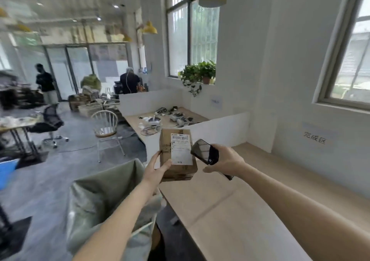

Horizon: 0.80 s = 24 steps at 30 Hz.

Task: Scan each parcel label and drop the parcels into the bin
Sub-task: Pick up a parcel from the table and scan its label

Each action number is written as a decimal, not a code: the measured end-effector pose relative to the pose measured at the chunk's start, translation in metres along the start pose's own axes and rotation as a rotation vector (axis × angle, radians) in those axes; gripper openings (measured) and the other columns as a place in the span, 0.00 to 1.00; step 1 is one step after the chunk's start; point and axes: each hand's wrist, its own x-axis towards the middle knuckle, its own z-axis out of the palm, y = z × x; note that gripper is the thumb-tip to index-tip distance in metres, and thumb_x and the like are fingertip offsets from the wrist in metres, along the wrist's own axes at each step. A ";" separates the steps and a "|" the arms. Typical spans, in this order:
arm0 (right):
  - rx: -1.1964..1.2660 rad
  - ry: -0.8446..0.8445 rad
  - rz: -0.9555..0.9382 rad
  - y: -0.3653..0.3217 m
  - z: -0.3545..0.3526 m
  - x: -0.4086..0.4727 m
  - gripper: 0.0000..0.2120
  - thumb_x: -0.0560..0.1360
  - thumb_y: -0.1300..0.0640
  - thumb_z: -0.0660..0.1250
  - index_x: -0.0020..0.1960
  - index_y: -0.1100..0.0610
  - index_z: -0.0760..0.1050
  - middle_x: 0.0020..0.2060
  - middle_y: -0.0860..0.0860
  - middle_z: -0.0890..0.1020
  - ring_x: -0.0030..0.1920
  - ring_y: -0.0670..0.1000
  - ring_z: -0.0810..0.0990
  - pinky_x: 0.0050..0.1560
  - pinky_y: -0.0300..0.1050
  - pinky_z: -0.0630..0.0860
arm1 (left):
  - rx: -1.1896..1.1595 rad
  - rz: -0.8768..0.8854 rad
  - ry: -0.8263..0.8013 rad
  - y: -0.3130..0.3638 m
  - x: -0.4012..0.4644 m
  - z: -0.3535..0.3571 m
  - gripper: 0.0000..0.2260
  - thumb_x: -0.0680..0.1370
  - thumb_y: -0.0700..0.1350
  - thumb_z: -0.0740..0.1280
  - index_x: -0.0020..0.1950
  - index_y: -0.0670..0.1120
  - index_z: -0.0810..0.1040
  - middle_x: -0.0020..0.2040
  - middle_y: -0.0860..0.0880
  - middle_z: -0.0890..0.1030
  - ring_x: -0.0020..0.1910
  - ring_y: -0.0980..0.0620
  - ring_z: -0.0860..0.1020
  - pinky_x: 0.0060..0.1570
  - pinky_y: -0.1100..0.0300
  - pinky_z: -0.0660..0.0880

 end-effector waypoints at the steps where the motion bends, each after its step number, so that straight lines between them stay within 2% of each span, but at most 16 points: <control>1: -0.007 -0.003 -0.031 -0.016 0.012 0.015 0.38 0.64 0.42 0.82 0.69 0.46 0.72 0.58 0.46 0.80 0.61 0.53 0.79 0.59 0.50 0.77 | -0.004 -0.018 0.023 -0.003 0.008 -0.022 0.33 0.71 0.60 0.75 0.73 0.62 0.66 0.68 0.50 0.75 0.66 0.45 0.75 0.67 0.43 0.72; 3: -0.015 -0.011 -0.089 -0.048 0.035 0.042 0.36 0.63 0.41 0.82 0.66 0.48 0.74 0.56 0.47 0.81 0.58 0.53 0.79 0.54 0.49 0.77 | -0.026 -0.038 0.073 -0.004 0.019 -0.061 0.31 0.74 0.57 0.73 0.74 0.64 0.64 0.69 0.50 0.74 0.66 0.45 0.75 0.68 0.43 0.71; 7: 0.012 -0.052 -0.179 -0.099 0.079 0.086 0.36 0.63 0.44 0.83 0.67 0.50 0.74 0.56 0.49 0.81 0.55 0.53 0.79 0.56 0.50 0.78 | -0.039 -0.069 0.180 -0.012 0.037 -0.127 0.31 0.77 0.56 0.71 0.76 0.63 0.60 0.70 0.48 0.74 0.67 0.44 0.73 0.65 0.46 0.71; 12: -0.031 -0.140 -0.273 -0.142 0.133 0.144 0.33 0.61 0.41 0.81 0.62 0.47 0.76 0.50 0.47 0.82 0.51 0.52 0.80 0.53 0.52 0.81 | -0.028 -0.119 0.315 -0.034 0.061 -0.190 0.31 0.76 0.57 0.71 0.76 0.62 0.61 0.72 0.46 0.72 0.70 0.41 0.71 0.67 0.37 0.70; 18: 0.004 -0.220 -0.341 -0.165 0.194 0.226 0.25 0.62 0.44 0.80 0.54 0.50 0.76 0.44 0.47 0.81 0.44 0.49 0.80 0.44 0.49 0.78 | -0.048 -0.192 0.385 -0.069 0.116 -0.239 0.28 0.78 0.55 0.70 0.75 0.61 0.63 0.70 0.44 0.73 0.67 0.40 0.73 0.65 0.34 0.71; 24: -0.018 -0.304 -0.360 -0.164 0.264 0.322 0.28 0.61 0.39 0.79 0.55 0.48 0.74 0.45 0.45 0.79 0.47 0.51 0.79 0.41 0.46 0.75 | -0.056 -0.266 0.441 -0.110 0.193 -0.262 0.28 0.79 0.53 0.69 0.77 0.59 0.62 0.69 0.49 0.72 0.68 0.41 0.72 0.66 0.34 0.70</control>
